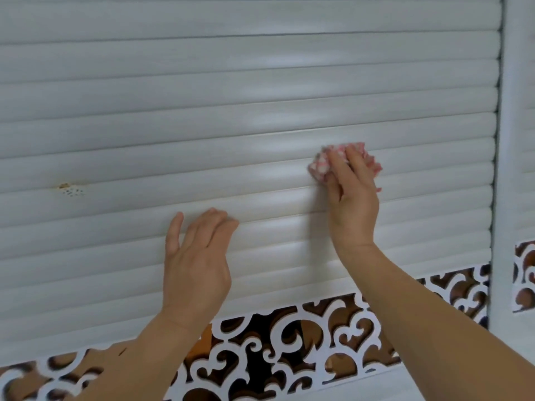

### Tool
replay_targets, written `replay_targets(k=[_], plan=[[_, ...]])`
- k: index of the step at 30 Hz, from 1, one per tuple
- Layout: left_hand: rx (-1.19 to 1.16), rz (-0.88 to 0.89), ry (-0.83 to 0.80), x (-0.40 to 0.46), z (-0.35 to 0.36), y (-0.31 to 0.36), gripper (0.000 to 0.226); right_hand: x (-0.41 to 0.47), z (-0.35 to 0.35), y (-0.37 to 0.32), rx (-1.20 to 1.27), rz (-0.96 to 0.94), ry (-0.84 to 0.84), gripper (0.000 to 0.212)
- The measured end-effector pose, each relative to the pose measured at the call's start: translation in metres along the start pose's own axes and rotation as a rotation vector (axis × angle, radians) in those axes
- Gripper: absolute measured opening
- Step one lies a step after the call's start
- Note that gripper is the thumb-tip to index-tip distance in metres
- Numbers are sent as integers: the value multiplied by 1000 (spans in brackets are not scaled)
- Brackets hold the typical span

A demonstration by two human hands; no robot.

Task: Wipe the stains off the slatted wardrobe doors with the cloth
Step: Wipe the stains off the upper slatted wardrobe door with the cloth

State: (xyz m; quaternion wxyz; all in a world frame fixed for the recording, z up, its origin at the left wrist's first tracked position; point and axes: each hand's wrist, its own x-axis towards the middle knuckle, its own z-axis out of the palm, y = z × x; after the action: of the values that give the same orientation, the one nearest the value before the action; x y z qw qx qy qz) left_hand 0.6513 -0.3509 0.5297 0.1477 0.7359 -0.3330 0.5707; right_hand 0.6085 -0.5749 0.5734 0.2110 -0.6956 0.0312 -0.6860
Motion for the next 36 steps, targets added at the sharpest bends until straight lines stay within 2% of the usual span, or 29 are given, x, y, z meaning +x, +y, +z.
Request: replay_targets(k=[2, 5, 8, 10, 13, 15, 17, 23, 28, 30, 34, 36], plan=[[-3, 8, -5, 3, -2, 6, 50, -11, 11, -14, -100, -128, -133, 43], [0, 8, -14, 10, -5, 14, 51, -45, 18, -19, -107, -384, -346, 34], [3, 18, -2, 13, -8, 18, 51, -58, 2, 3, -161, -558, -317, 39], [4, 31, 7, 12, -10, 18, 50, -40, -5, 18, -168, -498, -236, 36], [17, 40, -4, 11, -13, 13, 49, -2, -6, 19, -124, -264, -48, 32], [33, 34, -17, 11, -14, 9, 50, 17, 2, 6, -96, -141, -7, 36], [41, 26, -21, 11, -14, 6, 50, 23, 16, -13, -69, -144, -3, 37], [48, 10, -19, 12, -17, 8, 49, -52, 45, -41, -114, -657, -141, 38], [87, 17, -7, 4, -21, -3, 45, -59, 31, -18, -165, -847, -180, 41], [96, -1, -1, 0, -23, -11, 45, -46, 27, -17, -196, -813, -160, 42], [89, -38, 51, -1, -30, -25, 43, -3, 21, -26, -207, -507, 25, 31], [75, -80, 70, -2, -36, -35, 42, 11, 27, -37, -125, -394, 42, 28]])
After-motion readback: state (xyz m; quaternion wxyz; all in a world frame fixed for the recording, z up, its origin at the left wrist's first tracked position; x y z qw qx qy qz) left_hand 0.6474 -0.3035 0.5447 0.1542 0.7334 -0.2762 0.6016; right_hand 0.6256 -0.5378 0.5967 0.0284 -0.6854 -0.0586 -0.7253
